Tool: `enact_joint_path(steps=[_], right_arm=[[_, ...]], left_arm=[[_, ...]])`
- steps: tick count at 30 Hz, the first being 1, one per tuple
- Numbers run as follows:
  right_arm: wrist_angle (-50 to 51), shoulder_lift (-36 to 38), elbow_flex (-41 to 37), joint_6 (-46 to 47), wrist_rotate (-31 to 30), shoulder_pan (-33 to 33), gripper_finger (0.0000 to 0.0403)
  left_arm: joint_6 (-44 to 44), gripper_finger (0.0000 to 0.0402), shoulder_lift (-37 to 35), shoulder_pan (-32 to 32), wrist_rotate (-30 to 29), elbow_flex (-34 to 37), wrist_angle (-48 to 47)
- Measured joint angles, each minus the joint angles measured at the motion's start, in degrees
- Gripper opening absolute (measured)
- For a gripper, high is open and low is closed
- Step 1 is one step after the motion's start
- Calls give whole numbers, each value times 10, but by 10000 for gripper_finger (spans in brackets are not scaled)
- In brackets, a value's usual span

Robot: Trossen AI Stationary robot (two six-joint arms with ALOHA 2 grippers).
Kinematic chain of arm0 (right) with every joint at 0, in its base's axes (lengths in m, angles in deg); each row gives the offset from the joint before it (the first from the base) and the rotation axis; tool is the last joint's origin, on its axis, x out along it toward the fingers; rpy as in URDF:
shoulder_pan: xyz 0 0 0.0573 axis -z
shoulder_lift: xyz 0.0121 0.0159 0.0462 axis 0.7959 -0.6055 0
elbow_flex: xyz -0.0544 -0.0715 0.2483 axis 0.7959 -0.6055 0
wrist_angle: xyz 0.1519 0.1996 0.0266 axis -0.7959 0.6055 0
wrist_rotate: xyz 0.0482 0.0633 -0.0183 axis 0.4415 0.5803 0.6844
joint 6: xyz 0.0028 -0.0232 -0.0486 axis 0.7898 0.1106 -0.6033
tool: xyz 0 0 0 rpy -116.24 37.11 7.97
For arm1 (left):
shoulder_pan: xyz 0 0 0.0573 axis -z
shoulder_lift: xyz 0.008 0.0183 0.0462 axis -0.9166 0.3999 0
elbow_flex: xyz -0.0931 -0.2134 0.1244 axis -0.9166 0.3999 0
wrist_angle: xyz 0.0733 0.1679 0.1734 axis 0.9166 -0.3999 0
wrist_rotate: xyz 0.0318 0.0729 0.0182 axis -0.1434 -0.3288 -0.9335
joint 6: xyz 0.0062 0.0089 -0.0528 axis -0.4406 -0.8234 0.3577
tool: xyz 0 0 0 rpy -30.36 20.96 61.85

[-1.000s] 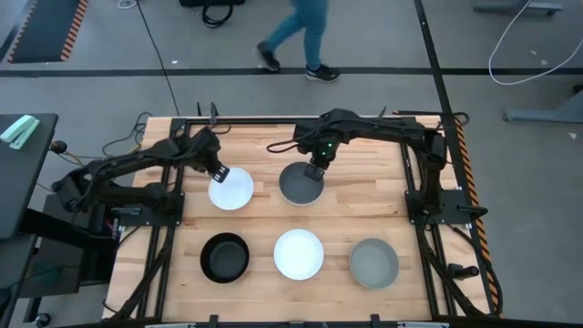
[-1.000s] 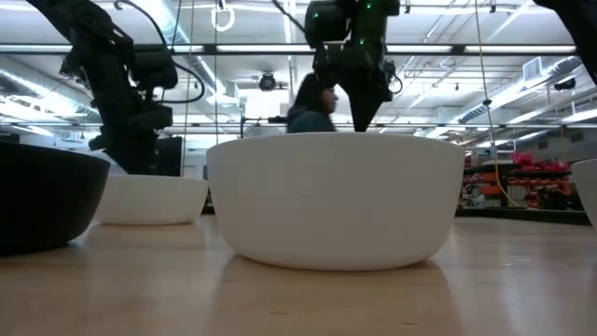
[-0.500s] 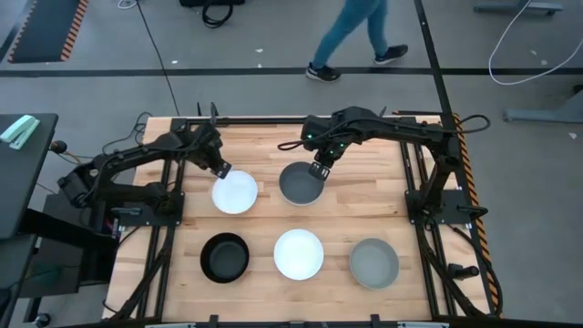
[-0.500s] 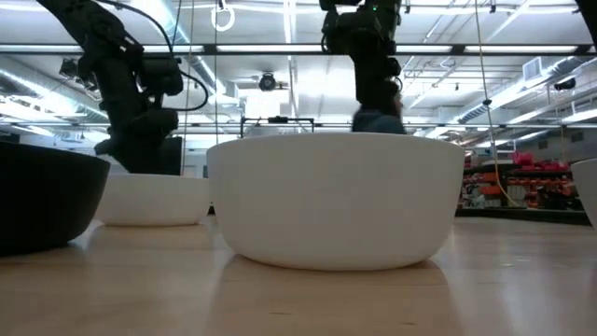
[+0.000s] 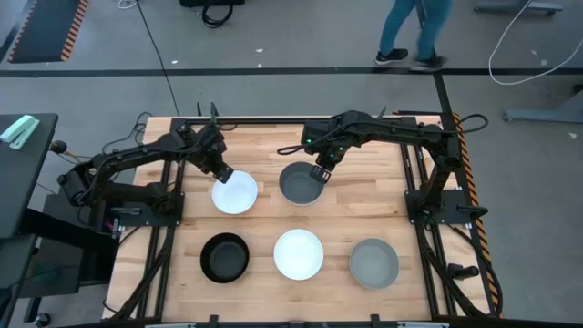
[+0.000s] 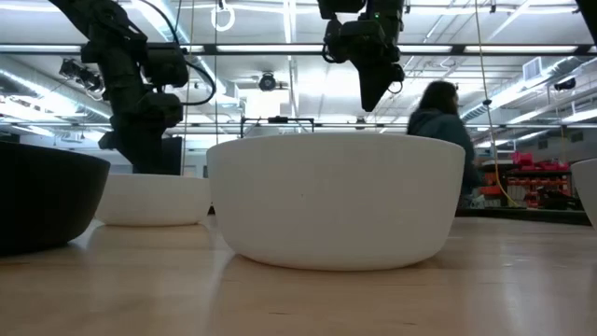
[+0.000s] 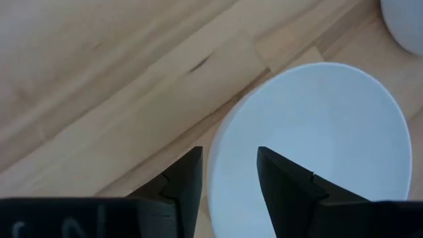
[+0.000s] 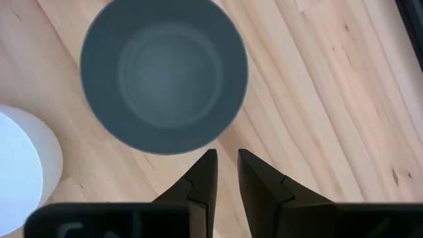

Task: Nest bowls inside each other
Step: Stack the top white bowl on the dark gray bowl

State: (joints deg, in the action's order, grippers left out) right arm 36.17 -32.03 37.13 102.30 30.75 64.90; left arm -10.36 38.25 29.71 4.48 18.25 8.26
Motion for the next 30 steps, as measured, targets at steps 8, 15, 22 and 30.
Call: enact_joint_path(steps=[8, 15, 22, 30], right_arm=[[0, 0, -12, 0, 0, 0, 68], [-2, 0, -23, 0, 0, 0, 68], [-2, 0, -23, 0, 0, -1, 68], [-2, 0, -23, -1, 0, -8, 68]], left_arm=[[9, 157, 40, 0, -15, 0, -9], [9, 158, 108, 0, -16, 0, -9], [8, 142, 169, 0, -16, 0, 1], [5, 102, 184, -1, -16, 0, 21]])
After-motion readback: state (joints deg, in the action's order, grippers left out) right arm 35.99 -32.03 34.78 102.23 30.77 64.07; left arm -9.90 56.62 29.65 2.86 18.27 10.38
